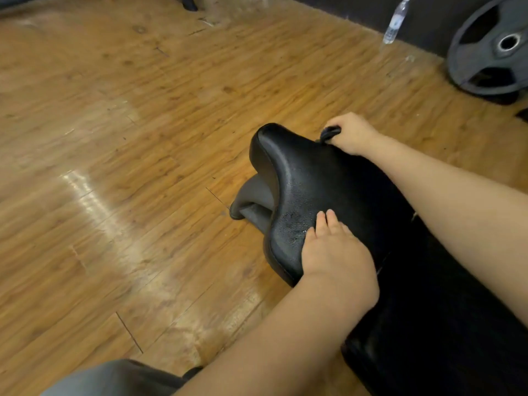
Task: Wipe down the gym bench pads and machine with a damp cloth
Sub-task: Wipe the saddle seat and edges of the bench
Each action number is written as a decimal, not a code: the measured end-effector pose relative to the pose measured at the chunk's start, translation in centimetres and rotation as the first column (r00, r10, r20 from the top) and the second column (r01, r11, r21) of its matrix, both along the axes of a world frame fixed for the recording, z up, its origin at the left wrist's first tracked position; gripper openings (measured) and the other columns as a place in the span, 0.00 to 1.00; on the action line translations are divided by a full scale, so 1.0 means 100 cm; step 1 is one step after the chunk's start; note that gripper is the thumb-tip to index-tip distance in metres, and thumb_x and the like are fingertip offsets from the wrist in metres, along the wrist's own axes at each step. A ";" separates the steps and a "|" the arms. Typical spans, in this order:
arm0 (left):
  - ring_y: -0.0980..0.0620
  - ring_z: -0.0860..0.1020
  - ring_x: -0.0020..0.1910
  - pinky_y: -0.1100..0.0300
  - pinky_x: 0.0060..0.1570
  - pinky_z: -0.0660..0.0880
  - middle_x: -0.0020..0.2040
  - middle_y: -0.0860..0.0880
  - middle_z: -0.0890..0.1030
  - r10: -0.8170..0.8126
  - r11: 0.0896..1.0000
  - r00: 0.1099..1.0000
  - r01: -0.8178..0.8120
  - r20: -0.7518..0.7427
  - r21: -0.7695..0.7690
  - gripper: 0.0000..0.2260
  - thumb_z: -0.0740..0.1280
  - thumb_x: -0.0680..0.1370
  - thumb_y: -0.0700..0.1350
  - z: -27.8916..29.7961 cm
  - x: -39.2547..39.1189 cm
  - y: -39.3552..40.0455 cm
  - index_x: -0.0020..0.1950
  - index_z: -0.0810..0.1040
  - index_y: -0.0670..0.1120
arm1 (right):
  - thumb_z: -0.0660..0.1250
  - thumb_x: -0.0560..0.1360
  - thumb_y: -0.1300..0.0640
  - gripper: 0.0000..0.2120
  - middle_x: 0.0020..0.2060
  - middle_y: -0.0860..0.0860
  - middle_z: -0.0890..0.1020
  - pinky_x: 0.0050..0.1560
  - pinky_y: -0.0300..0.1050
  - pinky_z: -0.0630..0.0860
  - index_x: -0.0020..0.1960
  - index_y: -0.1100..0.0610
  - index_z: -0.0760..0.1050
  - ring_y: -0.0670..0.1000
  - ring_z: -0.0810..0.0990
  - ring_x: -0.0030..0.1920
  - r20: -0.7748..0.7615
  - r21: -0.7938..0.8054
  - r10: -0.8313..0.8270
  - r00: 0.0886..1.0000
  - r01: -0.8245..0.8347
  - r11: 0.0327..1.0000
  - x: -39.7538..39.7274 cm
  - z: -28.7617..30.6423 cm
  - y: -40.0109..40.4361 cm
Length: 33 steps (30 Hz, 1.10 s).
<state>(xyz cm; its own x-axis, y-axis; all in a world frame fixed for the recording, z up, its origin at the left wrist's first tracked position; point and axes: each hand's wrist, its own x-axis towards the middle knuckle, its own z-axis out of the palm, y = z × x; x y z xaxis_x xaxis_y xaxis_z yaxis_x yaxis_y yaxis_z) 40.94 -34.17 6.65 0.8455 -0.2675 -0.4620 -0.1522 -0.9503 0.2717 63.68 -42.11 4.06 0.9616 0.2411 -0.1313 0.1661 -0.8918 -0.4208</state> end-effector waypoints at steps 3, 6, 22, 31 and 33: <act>0.41 0.40 0.76 0.49 0.73 0.47 0.77 0.37 0.39 -0.042 0.997 0.999 0.043 -0.022 0.057 0.35 0.59 0.81 0.51 0.003 -0.004 0.001 0.76 0.42 0.35 | 0.64 0.75 0.65 0.10 0.53 0.59 0.81 0.51 0.44 0.71 0.55 0.59 0.79 0.58 0.77 0.55 -0.010 -0.063 -0.031 0.999 0.031 0.998 0.004 0.002 -0.012; 0.41 0.40 0.76 0.49 0.73 0.47 0.77 0.38 0.40 -0.028 0.997 0.999 0.030 -0.022 0.078 0.35 0.59 0.81 0.51 0.004 -0.009 0.005 0.76 0.42 0.35 | 0.62 0.75 0.66 0.12 0.54 0.60 0.79 0.47 0.42 0.68 0.55 0.59 0.78 0.59 0.77 0.54 0.070 -0.081 -0.158 0.985 0.163 0.983 0.005 -0.002 -0.013; 0.41 0.42 0.76 0.49 0.73 0.50 0.77 0.38 0.41 -0.065 0.996 0.995 0.069 -0.078 0.059 0.35 0.59 0.81 0.51 0.032 -0.052 0.002 0.77 0.43 0.36 | 0.61 0.76 0.63 0.09 0.52 0.61 0.78 0.43 0.48 0.72 0.54 0.63 0.75 0.61 0.78 0.51 0.094 -0.167 -0.521 0.848 0.530 0.832 -0.089 0.013 -0.091; 0.42 0.42 0.77 0.50 0.74 0.49 0.78 0.39 0.42 0.019 1.000 1.000 -0.019 0.009 -0.005 0.41 0.53 0.78 0.65 0.019 -0.042 0.016 0.77 0.42 0.36 | 0.63 0.76 0.64 0.13 0.56 0.55 0.79 0.48 0.40 0.70 0.59 0.57 0.78 0.56 0.77 0.57 0.114 0.372 -0.618 0.778 0.543 0.753 -0.113 -0.007 -0.077; 0.43 0.42 0.77 0.50 0.74 0.48 0.78 0.40 0.42 -0.004 1.000 1.000 0.004 0.012 -0.018 0.40 0.52 0.78 0.65 0.019 -0.040 0.013 0.77 0.42 0.37 | 0.66 0.75 0.64 0.11 0.54 0.53 0.80 0.51 0.37 0.70 0.56 0.58 0.79 0.53 0.78 0.56 0.106 0.471 -0.554 0.826 0.449 0.759 -0.123 -0.009 -0.073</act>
<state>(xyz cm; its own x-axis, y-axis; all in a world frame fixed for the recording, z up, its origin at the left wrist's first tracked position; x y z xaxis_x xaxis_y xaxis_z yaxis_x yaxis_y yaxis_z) 36.93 -32.89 8.58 0.8499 -0.2790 -0.4470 -0.1595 -0.9447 0.2864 51.43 -49.43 3.19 0.9472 -0.3046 0.1001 -0.1197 -0.6257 -0.7708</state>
